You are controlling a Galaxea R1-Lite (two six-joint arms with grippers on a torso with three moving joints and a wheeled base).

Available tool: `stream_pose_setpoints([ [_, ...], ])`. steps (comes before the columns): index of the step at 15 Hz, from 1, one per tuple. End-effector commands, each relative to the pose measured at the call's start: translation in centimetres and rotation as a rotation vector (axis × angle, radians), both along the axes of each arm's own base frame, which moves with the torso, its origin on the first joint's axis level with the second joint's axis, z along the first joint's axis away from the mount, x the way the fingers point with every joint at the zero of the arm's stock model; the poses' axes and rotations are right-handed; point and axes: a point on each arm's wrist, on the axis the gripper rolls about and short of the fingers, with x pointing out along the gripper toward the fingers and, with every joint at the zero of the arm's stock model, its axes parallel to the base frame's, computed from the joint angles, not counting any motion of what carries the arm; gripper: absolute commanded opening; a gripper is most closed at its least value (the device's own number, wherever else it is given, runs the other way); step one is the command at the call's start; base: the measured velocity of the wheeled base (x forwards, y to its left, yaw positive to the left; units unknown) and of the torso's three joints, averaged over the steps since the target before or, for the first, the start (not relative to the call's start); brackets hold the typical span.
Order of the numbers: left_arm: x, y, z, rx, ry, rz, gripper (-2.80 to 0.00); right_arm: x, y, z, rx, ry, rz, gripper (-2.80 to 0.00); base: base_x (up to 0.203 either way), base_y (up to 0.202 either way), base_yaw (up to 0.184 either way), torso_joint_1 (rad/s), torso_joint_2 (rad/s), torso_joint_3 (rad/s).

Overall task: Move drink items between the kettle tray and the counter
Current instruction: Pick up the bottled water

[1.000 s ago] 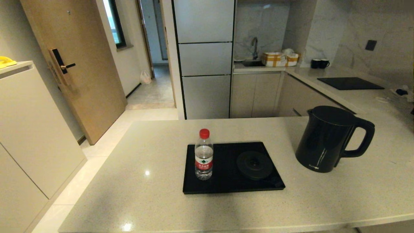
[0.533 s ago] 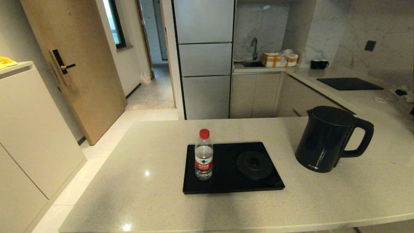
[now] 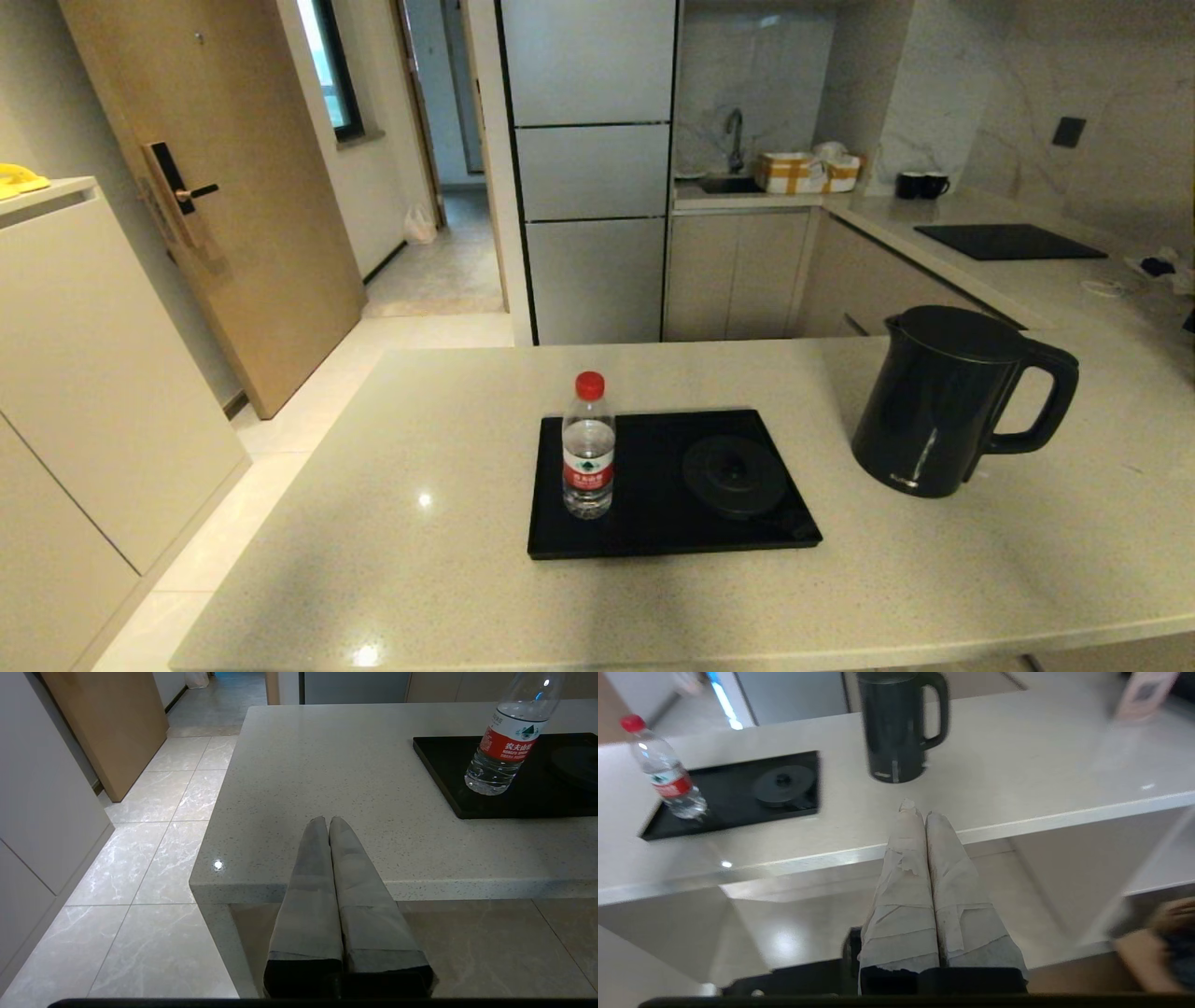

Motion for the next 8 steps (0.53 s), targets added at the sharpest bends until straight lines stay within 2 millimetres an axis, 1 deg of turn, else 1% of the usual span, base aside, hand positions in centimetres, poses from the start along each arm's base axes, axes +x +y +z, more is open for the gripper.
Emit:
stream_pose_setpoints([
  [1, 0.0, 0.0, 0.0, 0.0, 0.001, 0.001, -2.8, 2.4, 0.0, -1.5, 0.04, -0.092, 0.026, -2.8, 0.0, 0.0, 0.0, 0.0, 0.0, 0.0],
  [2, 0.0, 0.0, 0.0, 0.0, 0.001, 0.001, -2.8, 4.1, 0.0, -1.5, 0.048, -0.16, 0.035, -2.8, 0.0, 0.0, 0.0, 0.0, 0.0, 0.0],
  [4, 0.0, 0.0, 0.0, 0.0, 0.001, 0.001, -2.8, 8.4, 0.0, -3.3, 0.038, -0.229, 0.049, -2.8, 0.0, 0.0, 0.0, 0.0, 0.0, 0.0],
  [5, 0.0, 0.0, 0.0, 0.0, 0.001, 0.001, -2.8, 10.5, 0.0, -5.0, 0.012, -0.25, 0.06, -2.8, 0.0, 0.0, 0.0, 0.054, -0.18, -0.123],
  [6, 0.0, 0.0, 0.0, 0.0, 0.001, 0.001, -2.8, 12.4, 0.0, -7.2, -0.023, -0.248, 0.074, -2.8, 0.0, 0.0, 0.0, 0.081, -0.26, -0.121],
  [7, 0.0, 0.0, 0.0, 0.0, 0.001, 0.001, -2.8, 13.6, 0.0, -9.4, -0.046, -0.213, 0.086, -2.8, 0.0, 0.0, 0.0, 0.0, 0.0, 0.0],
  [8, 0.0, 0.0, 0.0, 0.0, 0.001, 0.001, -2.8, 14.4, 0.0, -11.2, -0.072, -0.171, 0.099, -2.8, 0.0, 0.0, 0.0, 0.0, 0.0, 0.0],
])
